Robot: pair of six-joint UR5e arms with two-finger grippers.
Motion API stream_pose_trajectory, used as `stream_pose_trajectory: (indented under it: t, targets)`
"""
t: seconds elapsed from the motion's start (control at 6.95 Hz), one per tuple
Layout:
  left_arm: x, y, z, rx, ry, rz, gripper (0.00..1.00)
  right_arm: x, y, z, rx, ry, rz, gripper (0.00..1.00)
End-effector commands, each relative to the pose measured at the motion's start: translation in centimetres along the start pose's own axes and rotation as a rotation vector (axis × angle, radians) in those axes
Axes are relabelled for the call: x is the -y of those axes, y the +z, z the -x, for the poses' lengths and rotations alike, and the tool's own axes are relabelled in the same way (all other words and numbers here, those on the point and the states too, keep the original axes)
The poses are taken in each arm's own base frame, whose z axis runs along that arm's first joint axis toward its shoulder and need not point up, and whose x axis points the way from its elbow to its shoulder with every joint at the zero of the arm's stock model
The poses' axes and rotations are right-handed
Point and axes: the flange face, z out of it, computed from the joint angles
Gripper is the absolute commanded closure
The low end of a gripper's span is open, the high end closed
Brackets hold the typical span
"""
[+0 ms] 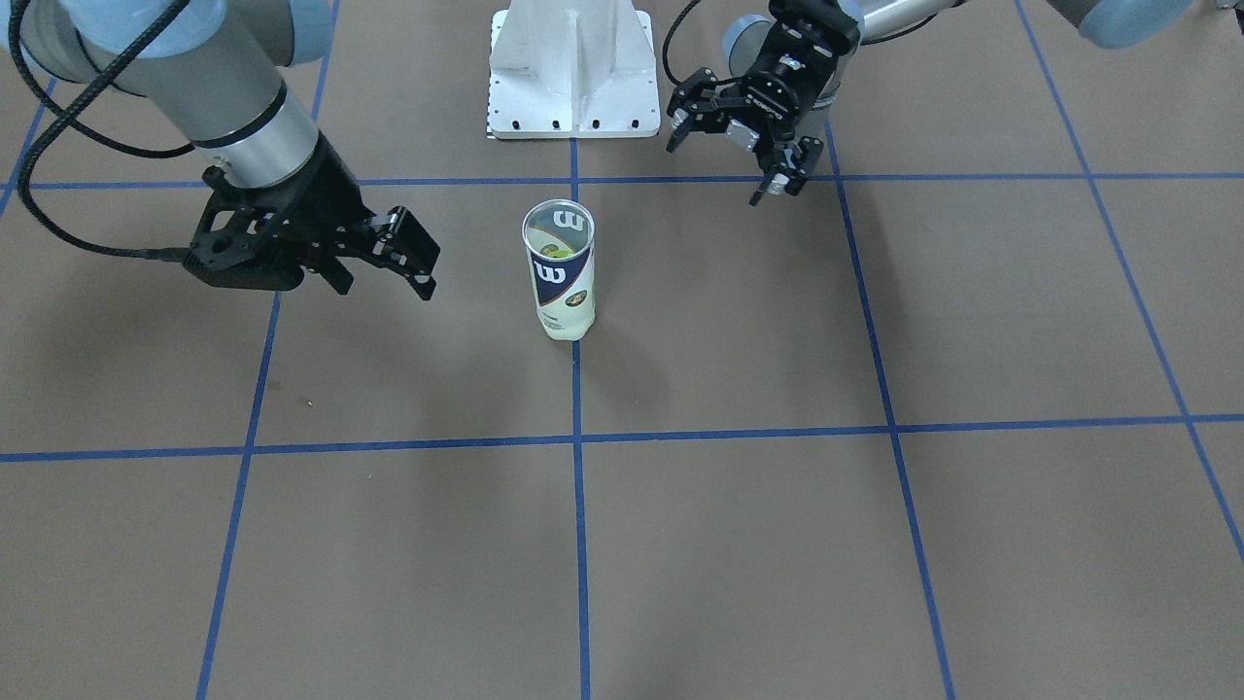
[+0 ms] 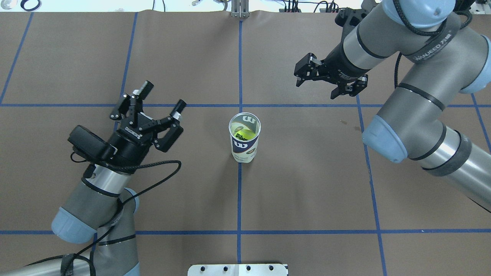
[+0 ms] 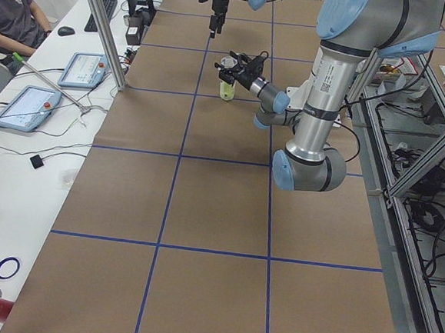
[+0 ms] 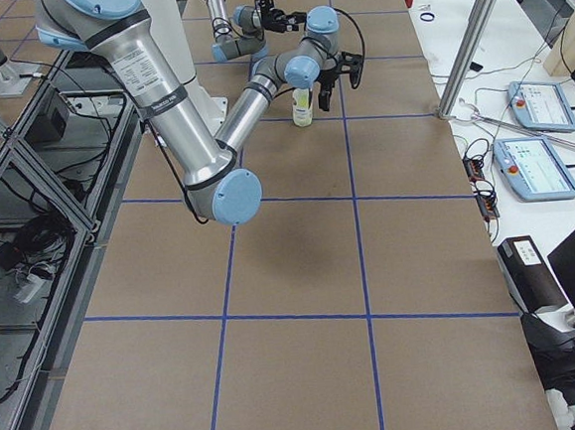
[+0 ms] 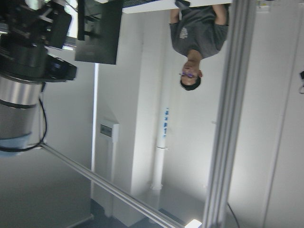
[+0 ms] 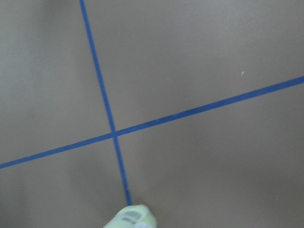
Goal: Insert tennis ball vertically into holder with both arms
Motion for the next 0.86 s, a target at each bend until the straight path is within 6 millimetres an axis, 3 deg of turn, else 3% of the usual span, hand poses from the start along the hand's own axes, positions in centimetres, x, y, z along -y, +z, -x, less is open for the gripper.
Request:
stream_pose_trajectory:
  t: [0.0, 0.14, 0.29, 0.58, 0.72]
  targets:
    - [-0.5, -2.3, 9.1, 0.170, 0.143, 0.018, 0.04, 4.0, 0.0, -6.8, -0.079, -0.105, -0.035, 0.02]
    - [-0.6, -2.3, 9.9, 0.179, 0.158, 0.020, 0.03, 4.7, 0.2, -7.7, -0.095, -0.122, -0.036, 0.02]
    - [-1.7, -1.9, 12.3, 0.209, 0.214, 0.030, 0.02, 5.2, 0.2, -8.2, -0.103, -0.121, -0.041, 0.02]
    - [-4.5, -2.7, 19.4, 0.239, 0.356, 0.103, 0.02, 5.6, 0.2, -9.3, -0.117, -0.141, -0.045, 0.02]
    - [-3.2, -0.4, 19.6, 0.224, 0.259, 0.064, 0.02, 5.7, 0.1, -9.2, -0.116, -0.142, -0.046, 0.02]
